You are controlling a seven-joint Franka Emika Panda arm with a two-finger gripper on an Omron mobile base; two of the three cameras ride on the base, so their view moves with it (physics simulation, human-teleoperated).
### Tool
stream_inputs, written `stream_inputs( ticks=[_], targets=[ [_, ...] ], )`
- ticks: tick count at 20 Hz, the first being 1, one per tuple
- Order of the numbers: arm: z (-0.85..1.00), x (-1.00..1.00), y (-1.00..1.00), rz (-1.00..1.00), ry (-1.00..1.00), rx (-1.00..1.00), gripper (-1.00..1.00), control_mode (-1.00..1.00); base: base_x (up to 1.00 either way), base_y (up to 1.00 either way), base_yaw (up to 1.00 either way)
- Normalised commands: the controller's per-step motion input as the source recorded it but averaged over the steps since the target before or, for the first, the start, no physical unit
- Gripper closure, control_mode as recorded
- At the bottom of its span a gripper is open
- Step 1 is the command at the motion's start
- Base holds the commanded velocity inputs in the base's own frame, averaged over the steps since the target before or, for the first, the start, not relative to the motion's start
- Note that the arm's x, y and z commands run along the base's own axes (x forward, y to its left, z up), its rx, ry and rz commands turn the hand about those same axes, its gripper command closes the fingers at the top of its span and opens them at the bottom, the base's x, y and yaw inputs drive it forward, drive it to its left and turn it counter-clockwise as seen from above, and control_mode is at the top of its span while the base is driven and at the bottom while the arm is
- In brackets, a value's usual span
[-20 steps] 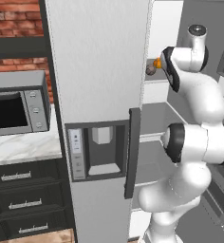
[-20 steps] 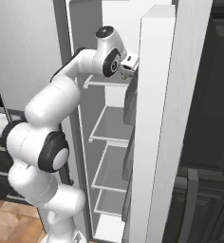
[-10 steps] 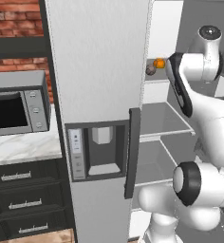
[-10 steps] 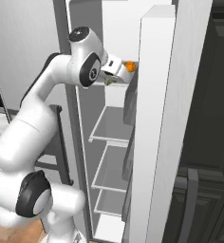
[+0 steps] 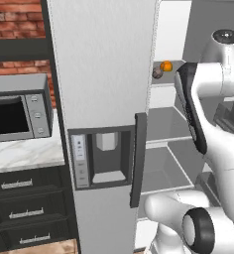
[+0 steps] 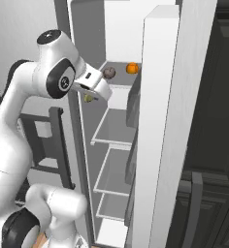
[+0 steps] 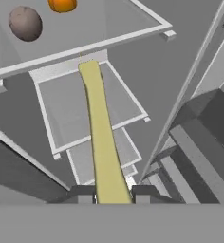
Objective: Pick the egg and butter from the fridge and place them by the bowl for mixing.
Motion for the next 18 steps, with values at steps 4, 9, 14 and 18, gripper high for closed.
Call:
stream_inputs(
  ticks=[4,9,14,18],
  targets=[
    [-0.42,-1.00,0.53,0.02,0.10,0.06,1.00,-1.00,0.00,0.00,0.00],
    [-0.82,-0.50,0.14,0.16,0.05,0.02,1.00,-1.00,0.00,0.00,0.00],
    [-0.61,-0.24,0.28,0.21,0.00,0.00,1.00,-1.00,0.00,0.00,0.00],
    [-0.51,-0.44,0.12,0.10,0.00,0.00,1.00,-1.00,0.00,0.00,0.00]
  ],
)
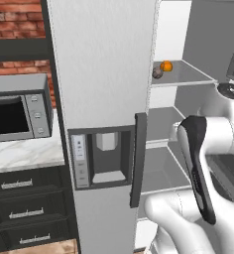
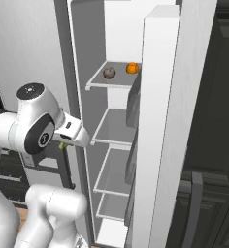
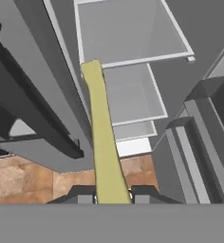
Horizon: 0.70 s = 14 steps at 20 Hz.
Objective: Pick the egg and butter from the fridge and place them by the bowl for mixing.
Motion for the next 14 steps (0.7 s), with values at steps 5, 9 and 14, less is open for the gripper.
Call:
stream_inputs(
  ticks=[5,9,14],
  targets=[
    [-0.45,-0.46,0.01,0.00,-0.06,0.00,1.00,-1.00,0.00,0.00,0.00],
    [-0.34,-0.07,0.29,0.00,0.07,0.01,1.00,-1.00,0.00,0.00,0.00],
    [-0.19,-0.13,0.19,0.00,0.03,0.00,1.00,1.00,-0.05,0.03,0.00]
  ],
)
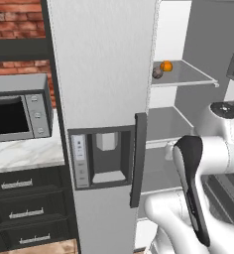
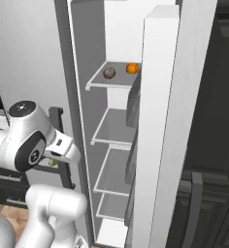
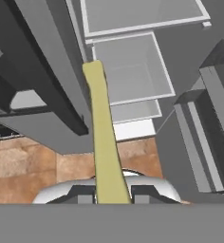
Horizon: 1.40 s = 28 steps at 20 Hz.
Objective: Pick the egg and butter from the fridge and place them by the bowl for mixing.
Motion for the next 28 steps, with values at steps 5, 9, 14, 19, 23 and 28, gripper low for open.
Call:
stream_inputs(
  ticks=[5,9,14,19,23,28],
  targets=[
    [0.00,0.00,0.00,0.00,0.00,0.00,1.00,1.00,-0.35,0.52,0.20],
    [0.00,0.00,0.00,0.00,0.00,0.00,1.00,1.00,-0.07,0.90,0.55],
    [0.00,0.00,0.00,0.00,0.00,0.00,1.00,1.00,-0.02,0.86,0.51],
    [0.00,0.00,0.00,0.00,0.00,0.00,1.00,1.00,0.01,0.72,0.56],
    [0.00,0.00,0.00,0.00,0.00,0.00,1.00,1.00,0.09,0.44,0.81],
    [0.00,0.00,0.00,0.00,0.00,0.00,1.00,1.00,0.00,0.33,0.99]
  ],
)
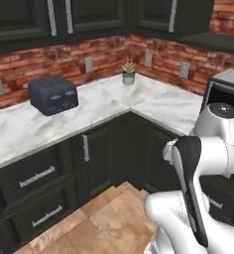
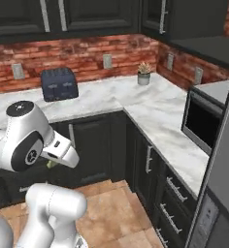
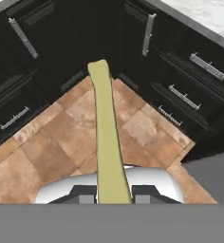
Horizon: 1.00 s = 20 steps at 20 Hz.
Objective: Pick the egg and butter from the fridge and place them by the bowl for mixing.
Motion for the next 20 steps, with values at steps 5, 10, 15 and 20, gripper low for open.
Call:
stream_inputs(
  ticks=[5,10,15,20],
  targets=[
    [0.00,0.00,0.00,0.00,0.00,0.00,1.00,1.00,0.00,0.19,1.00],
    [0.00,0.00,0.00,0.00,0.00,0.00,1.00,1.00,0.00,0.42,0.99],
    [0.00,0.00,0.00,0.00,0.00,0.00,1.00,1.00,0.00,0.48,0.94],
    [0.00,0.00,0.00,0.00,0.00,0.00,1.00,1.00,0.00,0.55,0.88]
  ],
)
